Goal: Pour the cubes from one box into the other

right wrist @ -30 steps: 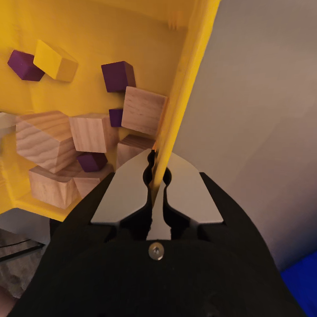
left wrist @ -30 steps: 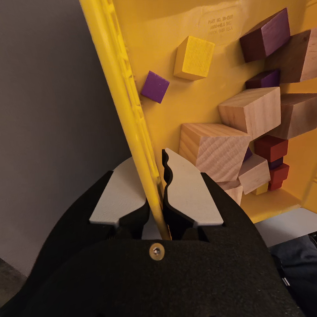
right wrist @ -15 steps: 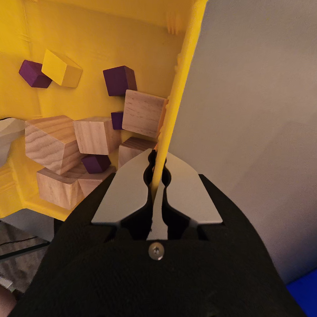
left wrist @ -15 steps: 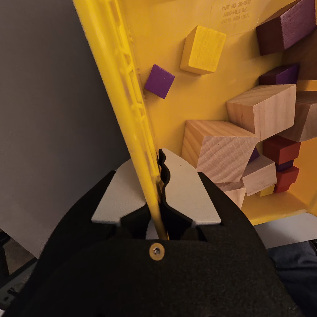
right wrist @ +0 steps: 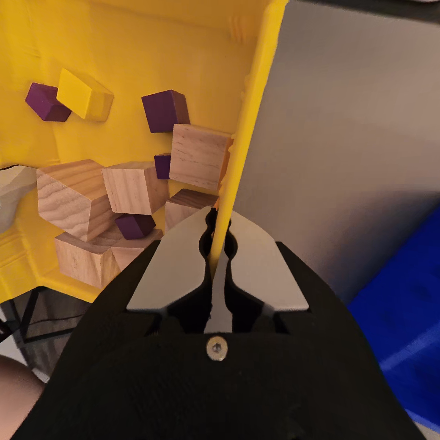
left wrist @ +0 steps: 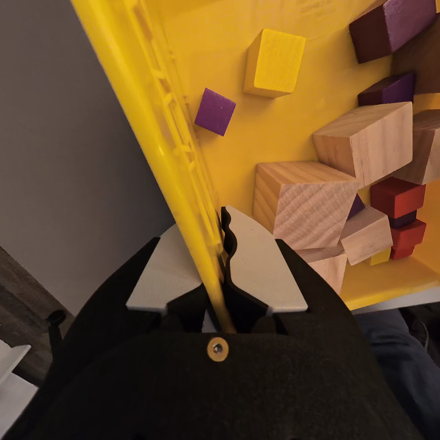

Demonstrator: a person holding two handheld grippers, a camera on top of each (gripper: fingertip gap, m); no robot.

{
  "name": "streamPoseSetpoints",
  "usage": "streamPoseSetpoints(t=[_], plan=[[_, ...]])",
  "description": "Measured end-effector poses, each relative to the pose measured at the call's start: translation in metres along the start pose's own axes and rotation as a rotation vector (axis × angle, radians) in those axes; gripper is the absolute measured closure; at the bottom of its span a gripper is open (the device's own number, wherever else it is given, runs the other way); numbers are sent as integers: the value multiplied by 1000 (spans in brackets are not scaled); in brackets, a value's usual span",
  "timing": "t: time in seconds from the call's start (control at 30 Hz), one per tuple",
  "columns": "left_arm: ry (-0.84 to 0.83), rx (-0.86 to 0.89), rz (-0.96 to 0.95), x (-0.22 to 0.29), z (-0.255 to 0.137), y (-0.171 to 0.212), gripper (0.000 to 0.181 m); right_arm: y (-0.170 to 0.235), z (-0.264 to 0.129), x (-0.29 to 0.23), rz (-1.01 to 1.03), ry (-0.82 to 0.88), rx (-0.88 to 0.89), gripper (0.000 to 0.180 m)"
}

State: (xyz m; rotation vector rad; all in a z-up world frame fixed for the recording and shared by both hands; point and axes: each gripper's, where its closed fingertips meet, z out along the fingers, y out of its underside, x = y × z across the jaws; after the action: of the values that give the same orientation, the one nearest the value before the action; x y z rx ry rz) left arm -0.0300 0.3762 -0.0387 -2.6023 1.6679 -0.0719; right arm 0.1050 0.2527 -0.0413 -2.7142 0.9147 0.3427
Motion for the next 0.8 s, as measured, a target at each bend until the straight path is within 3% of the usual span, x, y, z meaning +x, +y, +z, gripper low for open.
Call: streamPoseSetpoints(t=[0.23, 0.43, 0.63, 0.8], plan=[[40, 101, 120, 125, -66, -73, 176, 1, -124, 106, 70, 91, 138, 175], [106, 185, 248, 254, -88, -124, 176, 32, -208, 216, 159, 199, 230, 175], [177, 211, 360, 356, -69, -148, 175, 73, -238, 307, 234, 271, 262, 175], [222, 249, 381, 397, -49, -161, 175, 85, -242, 349, 241, 306, 282, 175]])
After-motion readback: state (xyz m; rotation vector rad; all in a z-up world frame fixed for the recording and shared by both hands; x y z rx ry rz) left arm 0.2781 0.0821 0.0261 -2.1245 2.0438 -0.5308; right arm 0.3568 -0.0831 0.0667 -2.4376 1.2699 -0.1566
